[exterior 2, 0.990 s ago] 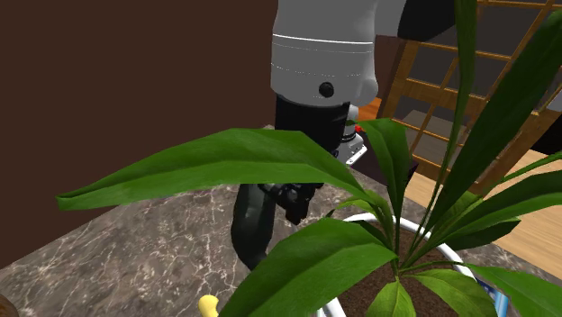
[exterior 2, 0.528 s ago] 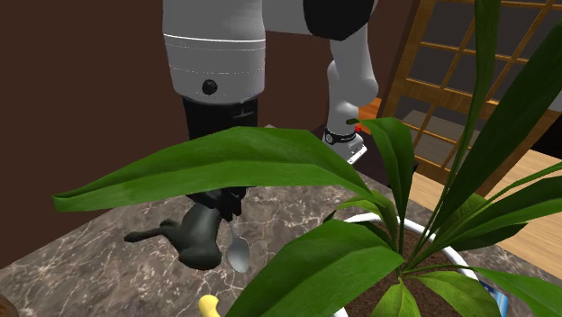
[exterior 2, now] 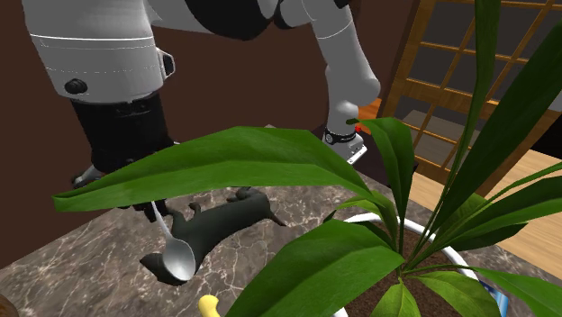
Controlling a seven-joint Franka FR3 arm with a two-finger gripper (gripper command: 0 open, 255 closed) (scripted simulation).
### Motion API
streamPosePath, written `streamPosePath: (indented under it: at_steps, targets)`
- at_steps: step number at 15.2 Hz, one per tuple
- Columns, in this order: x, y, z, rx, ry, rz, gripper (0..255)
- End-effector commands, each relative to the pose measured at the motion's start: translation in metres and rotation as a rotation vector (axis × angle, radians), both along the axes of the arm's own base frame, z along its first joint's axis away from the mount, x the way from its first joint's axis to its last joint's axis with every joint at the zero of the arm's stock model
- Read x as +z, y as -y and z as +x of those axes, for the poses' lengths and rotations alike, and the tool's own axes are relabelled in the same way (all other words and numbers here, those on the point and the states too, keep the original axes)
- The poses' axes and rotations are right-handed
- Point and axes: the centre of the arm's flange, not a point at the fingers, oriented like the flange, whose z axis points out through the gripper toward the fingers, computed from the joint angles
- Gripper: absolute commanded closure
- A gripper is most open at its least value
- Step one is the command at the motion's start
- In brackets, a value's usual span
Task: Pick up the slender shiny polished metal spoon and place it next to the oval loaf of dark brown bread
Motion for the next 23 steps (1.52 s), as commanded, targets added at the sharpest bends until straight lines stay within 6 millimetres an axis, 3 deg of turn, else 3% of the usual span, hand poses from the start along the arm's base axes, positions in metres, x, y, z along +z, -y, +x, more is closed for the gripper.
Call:
streamPosePath:
  at_steps: [1, 4, 23]
  targets:
    - [-0.002, 0.015, 0.021, 0.000, 0.000, -0.002, 255]
    - [-0.002, 0.036, 0.050, 0.000, 0.000, -0.002, 255]
    - [-0.102, 0.036, 0.050, 0.000, 0.000, -0.002, 255]
